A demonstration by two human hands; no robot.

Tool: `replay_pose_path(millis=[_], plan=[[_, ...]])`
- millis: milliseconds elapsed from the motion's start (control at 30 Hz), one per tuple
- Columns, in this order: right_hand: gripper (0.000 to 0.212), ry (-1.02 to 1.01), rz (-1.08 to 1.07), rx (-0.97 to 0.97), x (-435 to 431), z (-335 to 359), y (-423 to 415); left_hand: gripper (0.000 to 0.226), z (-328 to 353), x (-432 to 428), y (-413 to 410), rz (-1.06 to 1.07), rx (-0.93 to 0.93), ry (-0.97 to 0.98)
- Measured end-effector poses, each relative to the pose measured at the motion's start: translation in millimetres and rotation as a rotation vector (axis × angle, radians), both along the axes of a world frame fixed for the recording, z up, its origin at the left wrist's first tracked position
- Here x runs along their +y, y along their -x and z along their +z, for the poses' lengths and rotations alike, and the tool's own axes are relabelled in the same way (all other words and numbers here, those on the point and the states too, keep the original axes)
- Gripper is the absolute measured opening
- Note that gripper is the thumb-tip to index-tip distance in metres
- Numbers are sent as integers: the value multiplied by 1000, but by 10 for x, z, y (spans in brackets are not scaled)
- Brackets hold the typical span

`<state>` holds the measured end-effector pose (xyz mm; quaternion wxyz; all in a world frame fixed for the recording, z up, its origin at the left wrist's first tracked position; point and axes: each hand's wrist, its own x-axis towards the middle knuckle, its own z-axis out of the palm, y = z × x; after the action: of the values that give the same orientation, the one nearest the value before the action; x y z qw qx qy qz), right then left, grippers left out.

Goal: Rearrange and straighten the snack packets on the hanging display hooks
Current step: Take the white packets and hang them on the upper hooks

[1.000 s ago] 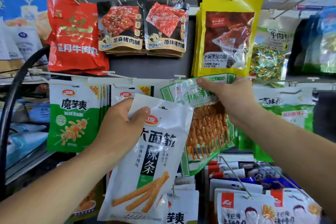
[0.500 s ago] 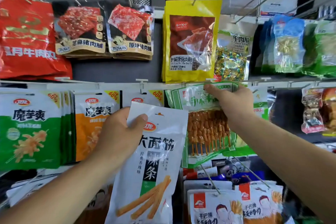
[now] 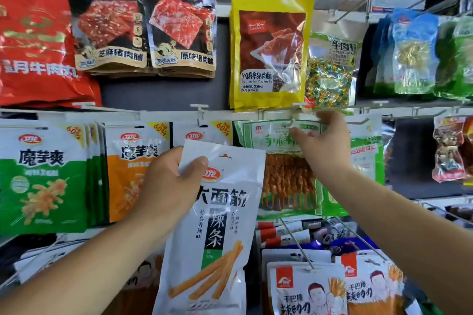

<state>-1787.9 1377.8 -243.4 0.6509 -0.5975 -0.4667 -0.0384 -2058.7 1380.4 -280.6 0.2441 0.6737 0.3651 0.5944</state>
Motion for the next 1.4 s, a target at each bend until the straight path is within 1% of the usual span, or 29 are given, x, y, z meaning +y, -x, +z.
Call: replay_pose_path(millis=[67, 133, 167, 200, 233, 267, 300, 333, 367, 433, 467, 567, 600, 667, 700, 767, 833, 867, 967, 1033, 1100, 1133, 1200, 1233, 1300, 1367, 1400], plan=[[59, -170, -133, -256, -126, -89, 63, 13, -26, 5, 112, -12, 2, 16], [39, -282, -220, -469, -214, -210, 146, 17, -40, 26, 216, -6, 8, 23], [26, -259, -191, -525, -231, -261, 206, 18, -38, 26, 263, 6, 8, 23], [16, -188, -106, -523, -219, -293, 273, 17, -33, 21, 303, 17, 9, 18], [14, -57, -13, -493, -171, -327, 329, 17, -31, 24, 348, 31, 6, 18], [18, 68, 21, -504, -115, -352, 374, 16, -33, 19, 389, 37, 7, 15], [25, 161, -19, -572, -51, -369, 393, 15, -34, 15, 448, 47, 8, 11], [33, 216, -55, -621, 18, -375, 399, 15, -30, -3, 510, 55, 13, 4], [41, 239, -45, -607, 74, -365, 404, 18, -27, -19, 581, 65, 14, -3], [50, 278, 35, -526, 175, -345, 413, 30, -19, -32, 733, 84, 18, -14], [52, 298, 65, -516, 230, -344, 421, 28, -12, -36, 807, 103, 31, -23], [58, 393, 152, -496, 362, -355, 491, 12, 7, -44, 991, 164, 66, -38], [57, 400, 184, -474, 408, -360, 526, 11, 3, -50, 1036, 168, 70, -36], [51, 355, 237, -404, 497, -358, 622, 11, -31, -36, 1117, 177, 72, -24], [48, 326, 265, -353, 536, -349, 693, 12, -54, -25, 1152, 187, 73, -19], [52, 304, 338, -224, 602, -304, 874, 11, -93, 0, 1198, 192, 75, -18], [59, 304, 389, -48, 692, -253, 1025, 12, -127, 13, 1214, 186, 69, -10], [59, 297, 393, 44, 743, -228, 1076, 13, -145, 22, 1220, 180, 58, 0], [50, 252, 372, 259, 849, -161, 1165, 14, -189, 63, 1248, 162, 51, 15], [50, 241, 452, 375, 888, -130, 1224, 13, -219, 104, 1273, 156, 44, 23], [47, 252, 579, 456, 887, -87, 1298, 13, -235, 126, 1277, 153, 44, 34], [39, 250, 636, 479, 871, -59, 1344, 14, -243, 126, 1271, 147, 49, 39], [12, 208, 665, 521, 851, -7, 1413, 16, -256, 115, 1255, 137, 56, 45], [9, 183, 648, 552, 823, 16, 1445, 17, -254, 100, 1247, 139, 58, 46], [16, 148, 617, 601, 726, 46, 1496, 17, -249, 69, 1244, 140, 55, 33], [10, 113, 625, 610, 592, 70, 1513, 16, -244, 31, 1244, 128, 60, 33], [15, 88, 619, 612, 504, 80, 1507, 15, -249, 11, 1245, 117, 70, 36]])
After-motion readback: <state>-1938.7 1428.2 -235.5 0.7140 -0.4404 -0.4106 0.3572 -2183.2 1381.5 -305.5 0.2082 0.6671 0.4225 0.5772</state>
